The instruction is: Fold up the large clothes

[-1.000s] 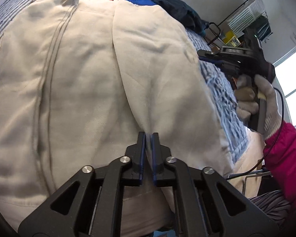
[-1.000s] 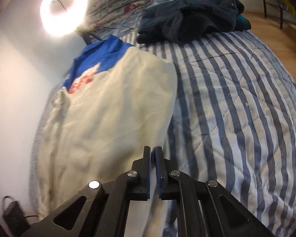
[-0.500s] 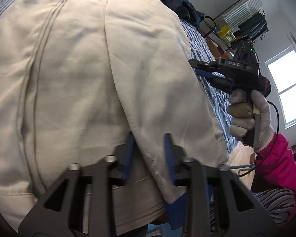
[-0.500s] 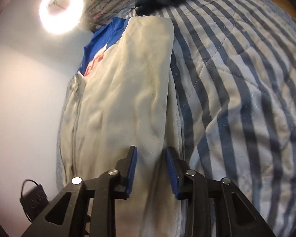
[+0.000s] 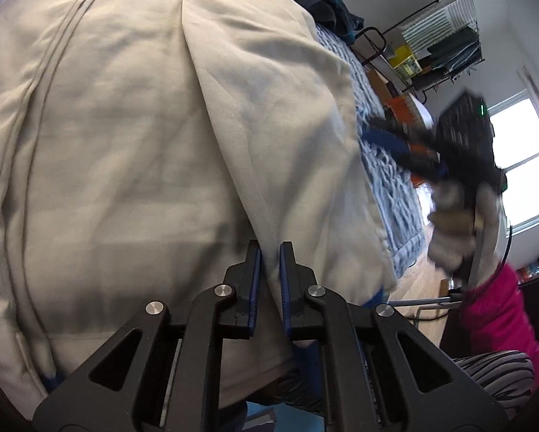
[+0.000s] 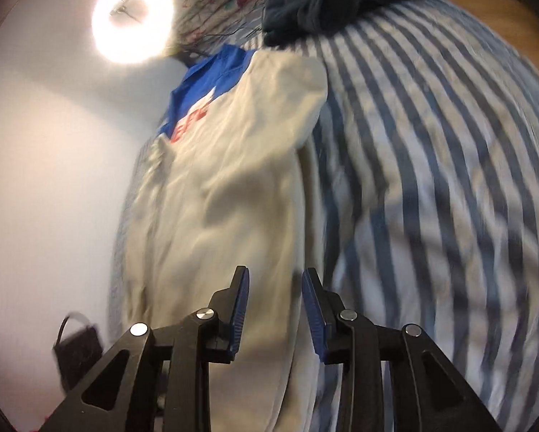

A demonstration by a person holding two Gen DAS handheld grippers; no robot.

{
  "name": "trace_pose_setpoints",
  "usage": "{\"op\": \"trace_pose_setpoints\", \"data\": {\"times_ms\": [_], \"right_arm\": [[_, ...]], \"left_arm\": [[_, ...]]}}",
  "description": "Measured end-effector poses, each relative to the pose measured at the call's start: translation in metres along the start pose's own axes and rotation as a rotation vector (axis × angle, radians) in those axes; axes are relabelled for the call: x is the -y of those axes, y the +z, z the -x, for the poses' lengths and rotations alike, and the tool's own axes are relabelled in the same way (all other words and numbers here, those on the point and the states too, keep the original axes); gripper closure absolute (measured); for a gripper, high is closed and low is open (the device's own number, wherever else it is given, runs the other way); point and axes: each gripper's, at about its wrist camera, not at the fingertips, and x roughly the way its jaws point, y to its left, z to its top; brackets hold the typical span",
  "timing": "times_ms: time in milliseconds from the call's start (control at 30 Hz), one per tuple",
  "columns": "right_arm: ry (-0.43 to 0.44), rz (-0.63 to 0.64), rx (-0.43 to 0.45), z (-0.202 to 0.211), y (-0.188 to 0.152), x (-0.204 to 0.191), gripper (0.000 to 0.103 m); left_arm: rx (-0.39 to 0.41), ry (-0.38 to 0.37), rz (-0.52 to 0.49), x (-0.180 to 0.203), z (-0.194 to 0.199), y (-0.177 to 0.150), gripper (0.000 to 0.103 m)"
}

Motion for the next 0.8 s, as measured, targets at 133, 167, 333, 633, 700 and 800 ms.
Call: {"op": "trace_pose_setpoints", "data": {"times_ms": [133,167,333,633,700,800], "right_arm": [[0.088,-0.016,-0.075,0.006,-0.055,0.009,0.07],[0.109,-0.017,-0.087,0.007,-0.066,0.01,0.071],[0.117,-0.034,-0.105,0.002,-0.095,0.007,0.071],[-0.075,0.003,-0.031,0.002,-0.106,-0.029,0.103],[-0.136,0.026,-0.021,0.006,-0.102,-0.045,0.103],[-0.131,0.03,0.04,0.03,-0.098,-0.046,0.103]], "left_arm": [[-0.016,-0.017,-0.015,0.002,0.004,-0.014,0.096],[-0.021,-0.012,-0.021,0.003,0.003,-0.017,0.096],[-0.03,-0.023,-0.027,0.007,-0.004,-0.021,0.096],[-0.005,-0.008,-0.077,0.024,-0.004,-0.023,0.097],[0.008,-0.043,-0.064,0.03,0.0,-0.022,0.098],[0.008,-0.042,-0.104,0.041,-0.002,-0.024,0.098]]}}
